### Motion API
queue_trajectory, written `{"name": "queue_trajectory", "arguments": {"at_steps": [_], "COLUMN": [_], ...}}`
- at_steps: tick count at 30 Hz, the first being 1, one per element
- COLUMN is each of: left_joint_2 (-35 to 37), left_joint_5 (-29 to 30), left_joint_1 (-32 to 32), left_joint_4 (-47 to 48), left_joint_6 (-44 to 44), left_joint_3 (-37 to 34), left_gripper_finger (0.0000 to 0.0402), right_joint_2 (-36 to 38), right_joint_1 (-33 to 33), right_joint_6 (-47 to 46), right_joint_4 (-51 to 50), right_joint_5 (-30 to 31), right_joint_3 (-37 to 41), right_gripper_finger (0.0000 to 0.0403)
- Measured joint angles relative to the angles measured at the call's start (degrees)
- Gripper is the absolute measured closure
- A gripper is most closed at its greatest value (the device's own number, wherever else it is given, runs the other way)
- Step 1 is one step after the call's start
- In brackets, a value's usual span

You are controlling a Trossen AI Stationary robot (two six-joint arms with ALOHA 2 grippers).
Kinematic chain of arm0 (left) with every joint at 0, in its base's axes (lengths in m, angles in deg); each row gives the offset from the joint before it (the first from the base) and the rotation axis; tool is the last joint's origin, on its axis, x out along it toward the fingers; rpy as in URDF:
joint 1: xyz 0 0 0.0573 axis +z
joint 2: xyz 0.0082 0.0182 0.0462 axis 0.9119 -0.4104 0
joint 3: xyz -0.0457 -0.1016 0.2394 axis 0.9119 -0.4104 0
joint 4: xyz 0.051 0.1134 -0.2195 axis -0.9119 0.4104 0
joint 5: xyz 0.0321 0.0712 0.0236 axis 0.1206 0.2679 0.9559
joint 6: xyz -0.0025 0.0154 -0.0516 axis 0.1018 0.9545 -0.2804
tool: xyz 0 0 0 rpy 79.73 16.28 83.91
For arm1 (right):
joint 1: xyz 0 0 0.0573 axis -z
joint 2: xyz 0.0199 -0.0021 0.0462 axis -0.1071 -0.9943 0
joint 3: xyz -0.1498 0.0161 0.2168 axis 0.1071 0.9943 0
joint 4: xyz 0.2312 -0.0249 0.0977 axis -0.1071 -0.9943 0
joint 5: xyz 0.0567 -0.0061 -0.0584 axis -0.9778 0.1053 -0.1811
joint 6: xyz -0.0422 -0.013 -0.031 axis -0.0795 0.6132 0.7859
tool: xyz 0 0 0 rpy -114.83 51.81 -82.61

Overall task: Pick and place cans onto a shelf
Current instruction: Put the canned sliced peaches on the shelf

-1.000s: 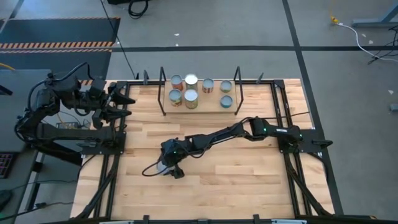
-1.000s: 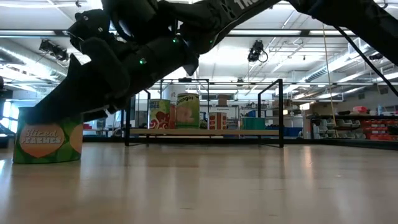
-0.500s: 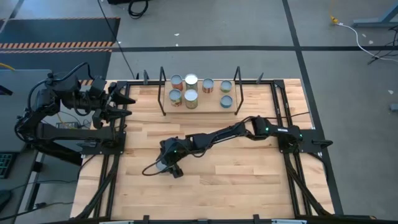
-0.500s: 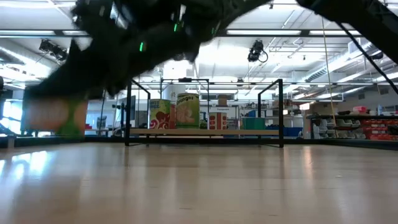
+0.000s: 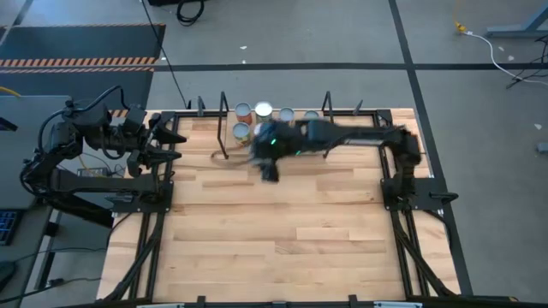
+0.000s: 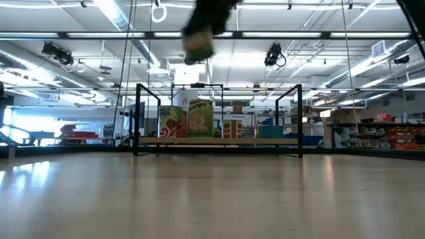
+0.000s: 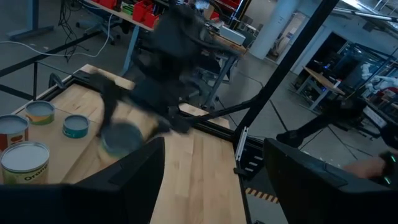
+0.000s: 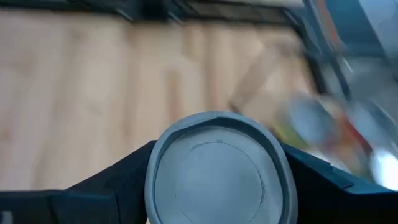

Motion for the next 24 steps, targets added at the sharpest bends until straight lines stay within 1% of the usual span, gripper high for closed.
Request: {"name": "queue_trajectory", "arguments": {"at_steps": [2, 5, 8, 11, 14, 16, 18, 24], "left_joint_2": [-0.02, -0.01, 0.00, 0.00, 0.00, 0.00, 0.00, 0.00], "left_joint_5": [0.00, 0.00, 0.42, 1.44, 2.38, 3.71, 4.34, 4.48], "left_joint_1": [0.00, 0.00, 0.00, 0.00, 0.00, 0.00, 0.00, 0.00], "left_joint_4": [0.00, 0.00, 0.02, 0.00, 0.00, 0.00, 0.00, 0.02], "left_joint_6": [0.00, 0.04, 0.04, 0.00, 0.00, 0.00, 0.00, 0.00], "left_joint_3": [0.00, 0.00, 0.00, 0.00, 0.00, 0.00, 0.00, 0.00], "left_gripper_finger": [0.0127, 0.0127, 0.0127, 0.0127, 0.0127, 0.0127, 0.0127, 0.0127], "right_joint_2": [3.48, 8.80, 13.23, 16.26, 17.29, 16.64, 15.50, 13.28], "right_joint_1": [1.84, 3.82, 5.83, 7.93, 10.26, 12.29, 14.99, 21.38], "right_joint_6": [-1.62, -1.76, -1.79, -1.20, 1.58, 3.10, 4.75, 11.05], "right_joint_4": [-3.44, -2.27, 3.70, 12.20, 20.84, 24.28, 25.70, 28.63], "right_joint_5": [2.31, 5.26, 5.87, 5.86, 4.92, 4.06, 2.06, -4.39], "right_joint_3": [2.63, 9.91, 20.01, 30.03, 36.91, 39.42, 40.61, 41.59], "right_gripper_finger": [0.0114, 0.0115, 0.0115, 0.0115, 0.0115, 0.0116, 0.0116, 0.0116]}}
